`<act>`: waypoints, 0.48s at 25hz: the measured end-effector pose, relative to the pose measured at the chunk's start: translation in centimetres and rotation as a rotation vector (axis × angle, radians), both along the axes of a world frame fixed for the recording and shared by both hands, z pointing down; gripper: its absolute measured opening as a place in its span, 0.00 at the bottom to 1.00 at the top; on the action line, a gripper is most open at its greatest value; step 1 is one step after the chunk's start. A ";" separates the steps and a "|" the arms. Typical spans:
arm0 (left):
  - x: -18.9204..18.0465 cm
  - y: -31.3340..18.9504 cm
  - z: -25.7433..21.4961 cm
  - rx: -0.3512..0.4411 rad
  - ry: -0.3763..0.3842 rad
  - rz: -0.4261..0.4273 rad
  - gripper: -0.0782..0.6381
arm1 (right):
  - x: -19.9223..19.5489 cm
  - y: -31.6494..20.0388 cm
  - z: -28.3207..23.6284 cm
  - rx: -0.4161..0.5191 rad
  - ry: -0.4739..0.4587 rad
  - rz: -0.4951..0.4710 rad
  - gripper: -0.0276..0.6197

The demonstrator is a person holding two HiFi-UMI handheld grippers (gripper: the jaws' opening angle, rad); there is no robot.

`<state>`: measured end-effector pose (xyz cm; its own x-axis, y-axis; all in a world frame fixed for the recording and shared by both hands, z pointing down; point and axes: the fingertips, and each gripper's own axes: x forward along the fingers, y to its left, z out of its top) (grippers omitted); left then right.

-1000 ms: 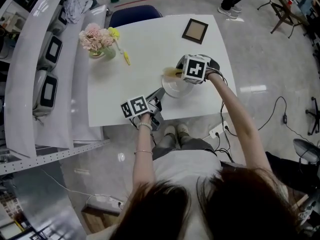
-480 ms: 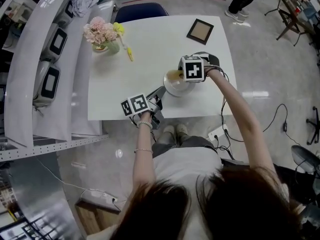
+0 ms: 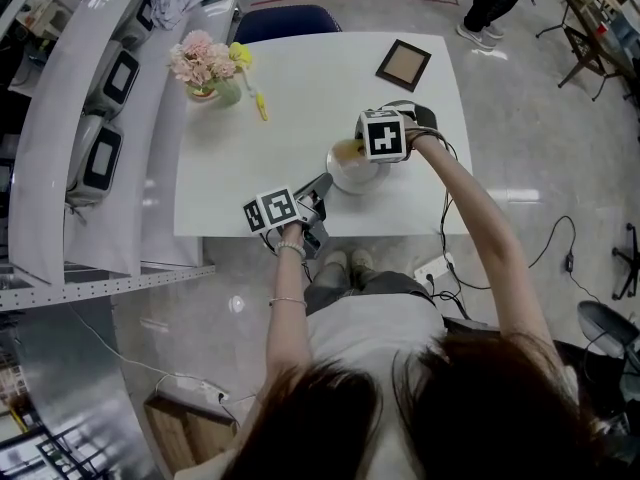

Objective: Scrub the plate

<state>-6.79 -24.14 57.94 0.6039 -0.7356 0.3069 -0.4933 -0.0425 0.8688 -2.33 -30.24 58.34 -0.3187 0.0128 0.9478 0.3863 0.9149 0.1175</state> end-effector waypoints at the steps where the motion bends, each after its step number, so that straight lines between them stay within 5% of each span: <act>1: 0.1 0.0 -0.1 0.000 0.001 -0.003 0.12 | 0.1 0.0 -0.1 0.004 0.003 -0.007 0.18; 12: 0.6 0.2 0.1 0.001 0.015 -0.034 0.12 | 0.0 -1.0 -0.2 0.048 0.013 -0.025 0.18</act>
